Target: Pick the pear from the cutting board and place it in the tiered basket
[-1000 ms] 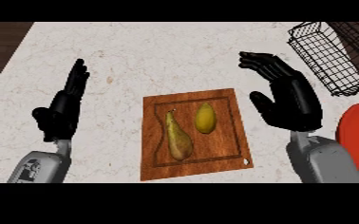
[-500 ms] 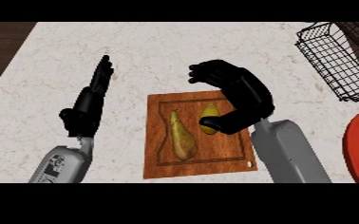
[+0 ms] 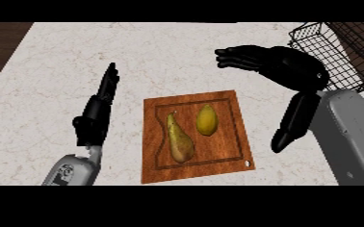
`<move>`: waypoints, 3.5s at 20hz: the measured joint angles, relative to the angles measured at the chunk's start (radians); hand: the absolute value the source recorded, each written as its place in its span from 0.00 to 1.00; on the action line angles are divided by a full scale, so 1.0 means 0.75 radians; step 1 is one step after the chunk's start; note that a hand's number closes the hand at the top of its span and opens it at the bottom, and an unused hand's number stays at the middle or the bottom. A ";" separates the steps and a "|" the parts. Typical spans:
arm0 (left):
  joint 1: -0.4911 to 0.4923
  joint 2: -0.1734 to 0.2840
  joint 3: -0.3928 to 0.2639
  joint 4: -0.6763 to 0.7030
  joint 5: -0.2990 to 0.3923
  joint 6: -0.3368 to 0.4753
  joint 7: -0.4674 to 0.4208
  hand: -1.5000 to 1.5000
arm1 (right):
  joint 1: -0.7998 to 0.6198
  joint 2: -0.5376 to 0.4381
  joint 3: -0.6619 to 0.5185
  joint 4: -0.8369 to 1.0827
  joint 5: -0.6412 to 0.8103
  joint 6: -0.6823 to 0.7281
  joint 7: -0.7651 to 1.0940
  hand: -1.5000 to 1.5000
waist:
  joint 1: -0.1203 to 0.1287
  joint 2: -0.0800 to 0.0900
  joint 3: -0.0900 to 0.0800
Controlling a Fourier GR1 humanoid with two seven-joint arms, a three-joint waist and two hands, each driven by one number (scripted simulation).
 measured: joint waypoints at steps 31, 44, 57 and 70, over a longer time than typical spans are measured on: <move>0.009 -0.033 0.064 -0.065 -0.071 -0.036 0.076 0.50 | -0.275 0.182 0.579 -0.686 0.941 0.168 0.721 0.00 | -0.022 -0.005 -0.002; 0.016 -0.047 0.117 -0.063 -0.092 -0.094 0.069 0.50 | -0.191 0.175 0.643 -0.672 1.251 0.252 0.645 0.00 | -0.020 -0.002 -0.001; 0.032 -0.104 0.134 -0.043 -0.147 -0.109 0.043 0.50 | -0.182 0.200 0.773 -0.603 1.656 0.201 0.331 0.00 | -0.017 -0.001 -0.001; 0.047 -0.118 0.176 -0.071 -0.155 -0.164 0.055 0.50 | -0.106 0.246 0.732 -0.367 1.964 0.039 0.123 0.00 | -0.017 -0.002 -0.002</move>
